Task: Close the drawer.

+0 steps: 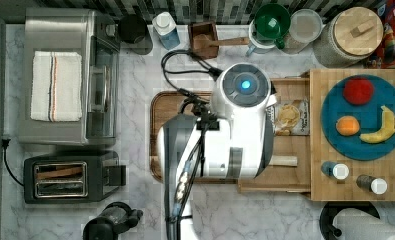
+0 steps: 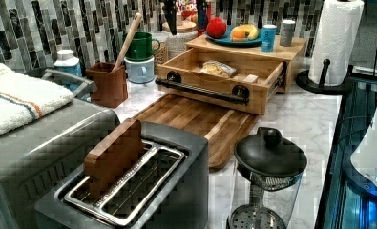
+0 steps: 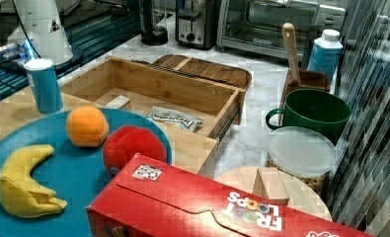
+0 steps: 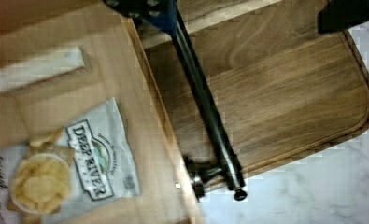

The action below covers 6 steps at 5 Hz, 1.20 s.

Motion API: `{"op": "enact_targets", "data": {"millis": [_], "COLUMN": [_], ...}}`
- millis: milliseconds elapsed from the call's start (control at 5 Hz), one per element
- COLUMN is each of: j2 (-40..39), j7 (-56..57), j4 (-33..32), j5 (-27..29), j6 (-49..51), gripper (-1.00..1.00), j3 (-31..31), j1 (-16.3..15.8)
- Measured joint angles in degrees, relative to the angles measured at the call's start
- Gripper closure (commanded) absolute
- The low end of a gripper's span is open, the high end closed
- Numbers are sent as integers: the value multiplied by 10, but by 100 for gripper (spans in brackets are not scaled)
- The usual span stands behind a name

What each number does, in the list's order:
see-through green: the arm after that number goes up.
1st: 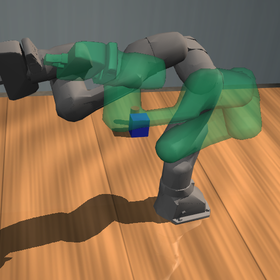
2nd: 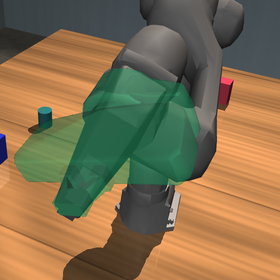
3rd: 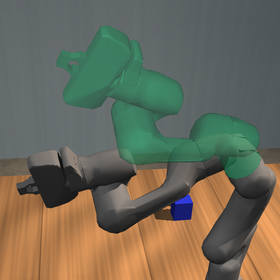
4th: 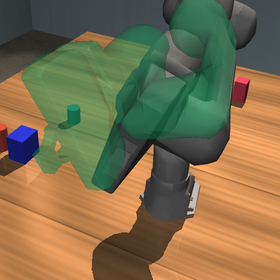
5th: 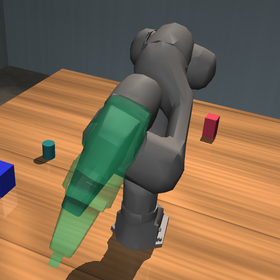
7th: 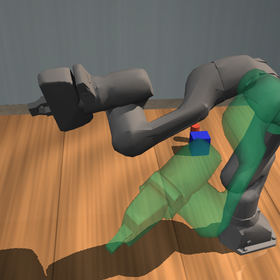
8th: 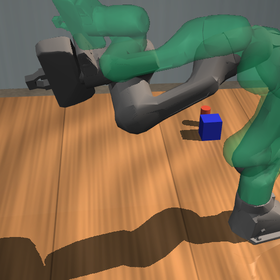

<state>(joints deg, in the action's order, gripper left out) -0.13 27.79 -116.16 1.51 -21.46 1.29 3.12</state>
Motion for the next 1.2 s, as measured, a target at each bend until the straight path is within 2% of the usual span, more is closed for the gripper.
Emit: {"op": "enact_targets", "data": {"millis": [200, 400, 600, 800, 1000, 1200], "j2": [15, 25, 31, 23, -2, -34], "j7": [2, 5, 6, 6, 35, 56], "j4": [-28, -62, -92, -118, -134, -148], "j5": [-38, -66, -68, -102, -60, -42], "j6": [-5, -87, -119, -151, -166, -211], "gripper": [100, 100, 100, 100, 100, 100], "j3": [18, 51, 79, 91, 91, 89], "j1": [-7, -3, -8, -26, -43, -44]}}
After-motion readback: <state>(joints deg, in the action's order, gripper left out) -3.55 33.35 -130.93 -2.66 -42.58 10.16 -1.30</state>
